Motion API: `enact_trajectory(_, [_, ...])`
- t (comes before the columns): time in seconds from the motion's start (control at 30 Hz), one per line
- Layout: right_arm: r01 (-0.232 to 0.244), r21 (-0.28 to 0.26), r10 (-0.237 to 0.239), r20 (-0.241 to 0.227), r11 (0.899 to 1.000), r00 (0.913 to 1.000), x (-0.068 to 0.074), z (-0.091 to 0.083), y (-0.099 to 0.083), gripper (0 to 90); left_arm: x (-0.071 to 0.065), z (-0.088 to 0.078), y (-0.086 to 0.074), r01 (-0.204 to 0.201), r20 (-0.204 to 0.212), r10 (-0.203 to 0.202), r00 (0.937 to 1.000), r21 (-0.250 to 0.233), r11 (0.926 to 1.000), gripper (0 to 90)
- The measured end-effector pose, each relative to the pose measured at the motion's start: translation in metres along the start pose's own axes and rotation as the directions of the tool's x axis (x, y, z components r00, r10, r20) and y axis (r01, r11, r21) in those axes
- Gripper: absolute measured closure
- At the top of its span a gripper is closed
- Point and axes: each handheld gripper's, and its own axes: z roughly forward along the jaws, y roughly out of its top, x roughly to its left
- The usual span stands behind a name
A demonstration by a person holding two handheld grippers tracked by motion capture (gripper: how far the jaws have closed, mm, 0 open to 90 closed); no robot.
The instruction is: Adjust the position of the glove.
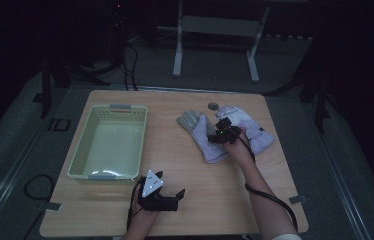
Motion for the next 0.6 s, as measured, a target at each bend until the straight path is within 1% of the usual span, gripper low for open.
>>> enact_trajectory(0.07, [0.013, -0.006, -0.013, 0.012, 1.000, 0.9998, 0.0024, 0.0026, -0.0026, 51.7, 0.0000, 0.0000, 0.0000, 0.000, 0.000, 0.000, 1.0000, 0.000, 1.0000, 0.0])
enact_trajectory(0.13, [0.035, 0.000, -0.035, 0.030, 0.999, 0.9989, 0.0059, 0.0040, -0.0029, 50.4, 0.0000, 0.0001, 0.0000, -0.001, -0.001, 0.001, 1.0000, 0.001, 1.0000, 0.0])
enact_trajectory(0.2, [0.040, 0.006, -0.040, 0.040, 0.999, 0.9984, 0.0075, 0.0048, -0.0019, 49.4, 0.0000, 0.0001, 0.0000, -0.001, -0.001, 0.001, 1.0000, 0.001, 1.0000, 0.0])
enact_trajectory(0.23, [0.056, 0.007, -0.056, 0.044, 0.998, 0.9974, 0.0081, 0.0049, -0.0018, 49.3, 0.0000, 0.0001, 0.0001, -0.001, -0.001, 0.001, 1.0000, 0.001, 1.0000, 0.0])
enact_trajectory(0.27, [0.058, 0.006, -0.058, 0.042, 0.998, 0.9974, 0.0078, 0.0049, -0.0020, 49.3, 0.0000, 0.0002, 0.0001, 0.000, -0.001, 0.000, 1.0000, 0.002, 1.0000, 0.0])
enact_trajectory(0.37, [0.047, -0.010, -0.047, 0.014, 0.999, 0.9988, 0.0037, 0.0055, -0.0045, 50.6, 0.0000, 0.0003, 0.0001, 0.000, -0.001, 0.000, 1.0000, 0.002, 1.0000, 0.0])
enact_trajectory(0.4, [0.032, -0.016, -0.032, -0.001, 0.999, 0.9995, 0.0017, 0.0056, -0.0056, 52.2, 0.0001, 0.0003, 0.0001, 0.001, -0.001, -0.001, 1.0000, 0.003, 1.0000, 0.0])
enact_trajectory(0.47, [0.025, -0.024, -0.025, -0.009, 0.999, 0.9996, 0.0000, 0.0057, -0.0066, 56.3, 0.0001, 0.0004, 0.0001, 0.001, -0.001, -0.001, 1.0000, 0.004, 1.0000, 0.0])
enact_trajectory(0.53, [0.017, -0.024, -0.017, -0.019, 1.000, 0.9997, 0.0001, 0.0059, -0.0065, 63.0, 0.0003, 0.0005, 0.0002, 0.002, 0.000, -0.002, 1.0000, 0.006, 1.0000, 0.0])
enact_trajectory(0.57, [0.010, -0.021, -0.011, -0.018, 1.000, 0.9998, 0.0003, 0.0058, -0.0059, 68.1, 0.0002, 0.0005, 0.0002, 0.002, 0.000, -0.002, 1.0000, 0.006, 1.0000, 0.0])
enact_trajectory(0.6, [0.010, -0.021, -0.011, -0.018, 1.000, 0.9998, 0.0003, 0.0058, -0.0059, 68.1, 0.0002, 0.0005, 0.0002, 0.002, 0.000, -0.002, 1.0000, 0.006, 1.0000, 0.0])
